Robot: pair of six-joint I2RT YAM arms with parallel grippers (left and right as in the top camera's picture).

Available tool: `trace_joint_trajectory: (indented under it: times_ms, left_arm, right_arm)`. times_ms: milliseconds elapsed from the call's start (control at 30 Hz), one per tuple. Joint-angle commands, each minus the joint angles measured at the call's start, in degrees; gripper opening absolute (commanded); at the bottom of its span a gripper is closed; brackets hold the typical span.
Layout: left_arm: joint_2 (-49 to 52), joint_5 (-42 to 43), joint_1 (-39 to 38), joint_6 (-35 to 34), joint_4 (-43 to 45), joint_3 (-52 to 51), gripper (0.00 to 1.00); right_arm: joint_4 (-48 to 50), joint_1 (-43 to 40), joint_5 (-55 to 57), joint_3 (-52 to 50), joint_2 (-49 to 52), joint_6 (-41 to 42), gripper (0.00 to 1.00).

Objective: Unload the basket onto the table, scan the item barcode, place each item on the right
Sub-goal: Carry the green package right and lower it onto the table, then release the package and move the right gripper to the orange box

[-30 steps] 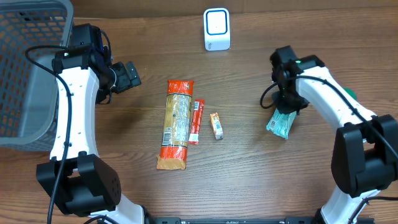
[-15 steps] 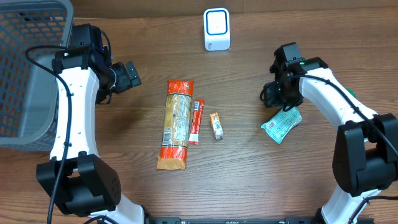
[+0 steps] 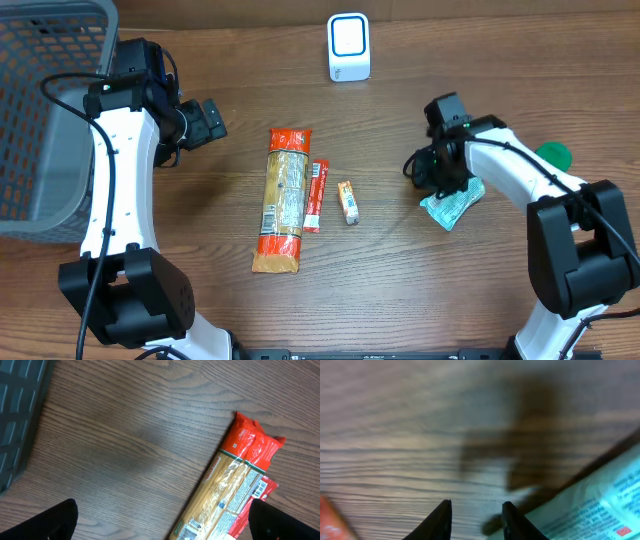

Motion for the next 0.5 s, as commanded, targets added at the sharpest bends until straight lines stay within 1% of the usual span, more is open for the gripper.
trace_joint_trajectory:
  times_ms: [0,267,300,467]
  left_arm:
    - [0.13,-0.2,-0.37,0.92,-0.15,0.96,1.0]
    - [0.13,-0.2,-0.39,0.92,-0.15,0.96,1.0]
    - [0.13,-0.2,-0.37,0.92,-0.15,0.96,1.0]
    - [0.13,-0.2,-0.37,0.9,-0.15,0.96,1.0]
  right_arm:
    - [-0.02,0.04,2.25,-2.32,-0.04,1.6,0.34]
    - [-8.44,-0.11,16.06,-3.17,-0.02,1.42,0.35]
    - [-9.05,-0.11,17.4,-3.17,-0.02,1.42,0.39]
    - [-9.79,-0.17,22.75,-3.17,-0.02,1.44,0.4]
